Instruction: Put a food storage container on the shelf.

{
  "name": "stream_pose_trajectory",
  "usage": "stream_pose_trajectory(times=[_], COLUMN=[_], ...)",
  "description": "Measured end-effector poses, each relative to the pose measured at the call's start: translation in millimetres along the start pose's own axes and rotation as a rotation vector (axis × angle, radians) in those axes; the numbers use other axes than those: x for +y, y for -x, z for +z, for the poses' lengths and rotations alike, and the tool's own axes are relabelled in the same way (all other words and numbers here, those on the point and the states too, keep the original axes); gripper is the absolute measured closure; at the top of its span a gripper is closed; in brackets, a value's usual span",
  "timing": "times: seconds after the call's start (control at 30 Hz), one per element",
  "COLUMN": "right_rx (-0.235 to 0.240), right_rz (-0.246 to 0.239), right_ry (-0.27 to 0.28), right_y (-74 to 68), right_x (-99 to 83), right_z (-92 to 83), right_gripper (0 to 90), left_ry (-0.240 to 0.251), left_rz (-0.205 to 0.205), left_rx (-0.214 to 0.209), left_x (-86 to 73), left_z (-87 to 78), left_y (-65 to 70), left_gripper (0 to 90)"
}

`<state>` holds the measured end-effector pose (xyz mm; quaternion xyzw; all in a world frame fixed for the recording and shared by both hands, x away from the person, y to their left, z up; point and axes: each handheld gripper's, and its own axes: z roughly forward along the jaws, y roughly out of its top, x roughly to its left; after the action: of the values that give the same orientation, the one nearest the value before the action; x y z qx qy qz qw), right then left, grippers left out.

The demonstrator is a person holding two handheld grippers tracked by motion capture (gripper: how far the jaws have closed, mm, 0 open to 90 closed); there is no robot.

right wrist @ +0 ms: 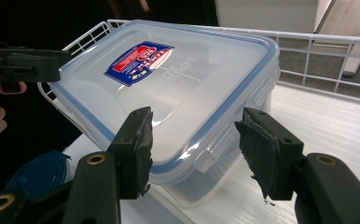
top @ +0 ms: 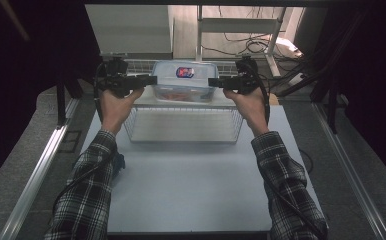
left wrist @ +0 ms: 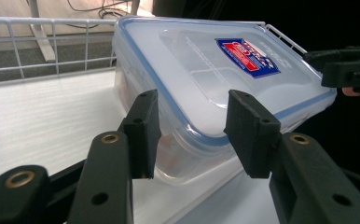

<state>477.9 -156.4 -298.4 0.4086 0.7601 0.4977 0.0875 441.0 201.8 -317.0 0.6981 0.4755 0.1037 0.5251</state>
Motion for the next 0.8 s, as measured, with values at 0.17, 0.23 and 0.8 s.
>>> stream_pose_trajectory(times=[0.17, 0.23, 0.8], right_rx=[-0.004, -0.004, 0.007], right_rz=[-0.007, -0.007, -0.136], right_ry=[-0.006, -0.007, 0.017], right_y=[-2.8, -3.0, -21.7], right_x=[2.0, 2.3, -19.5], right_z=[2.7, 3.4, -14.5], right_gripper=[43.6, 42.8, 19.6], left_ry=[0.001, 0.007, -0.002], left_rz=[0.002, -0.004, 0.117], left_rx=[0.003, -0.003, -0.088], left_x=[-3.1, -4.9, -39.8], left_z=[-3.6, -4.7, -23.8], left_y=[3.2, 3.1, 24.2], left_gripper=[54.6, 54.6, 26.0])
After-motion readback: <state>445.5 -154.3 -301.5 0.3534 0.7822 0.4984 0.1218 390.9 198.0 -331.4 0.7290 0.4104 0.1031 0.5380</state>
